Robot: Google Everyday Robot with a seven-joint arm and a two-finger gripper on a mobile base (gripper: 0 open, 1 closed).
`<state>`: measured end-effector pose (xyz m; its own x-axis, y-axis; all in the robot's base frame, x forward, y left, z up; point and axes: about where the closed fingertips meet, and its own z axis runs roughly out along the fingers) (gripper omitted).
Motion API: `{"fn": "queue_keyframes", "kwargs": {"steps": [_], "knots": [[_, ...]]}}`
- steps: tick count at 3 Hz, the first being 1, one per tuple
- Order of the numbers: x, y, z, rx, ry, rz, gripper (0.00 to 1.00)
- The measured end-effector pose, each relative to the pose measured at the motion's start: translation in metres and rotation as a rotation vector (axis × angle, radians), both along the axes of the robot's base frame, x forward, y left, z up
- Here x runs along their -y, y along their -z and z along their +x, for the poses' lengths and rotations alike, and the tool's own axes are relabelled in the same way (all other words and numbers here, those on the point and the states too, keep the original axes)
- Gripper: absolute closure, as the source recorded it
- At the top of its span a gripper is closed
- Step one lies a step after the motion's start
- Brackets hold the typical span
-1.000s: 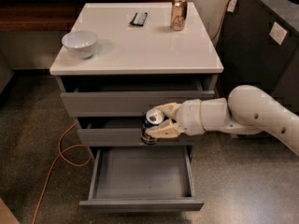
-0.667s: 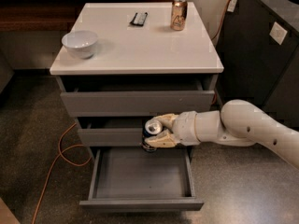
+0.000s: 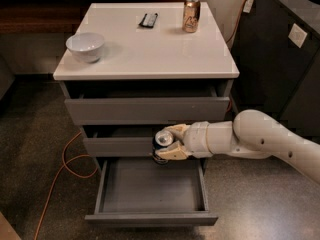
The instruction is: Place pepsi can into bottom drawer
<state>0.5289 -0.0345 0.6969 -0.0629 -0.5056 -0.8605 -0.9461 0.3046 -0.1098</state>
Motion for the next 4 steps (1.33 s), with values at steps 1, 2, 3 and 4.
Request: {"fn": "queue_keyframes", "kwargs": {"steps": [1,2,3,4], "knots": [[0.008,0.037,0.01,0.01,0.033,-0.047,1.0],[0.023,0.093,0.025,0.051,0.078,-0.068,1.0],[0.029,0.136,0.033,0.061,0.113,-0.064,1.0],[0.027,0.181,0.049,0.062,0.148,-0.046,1.0]]}}
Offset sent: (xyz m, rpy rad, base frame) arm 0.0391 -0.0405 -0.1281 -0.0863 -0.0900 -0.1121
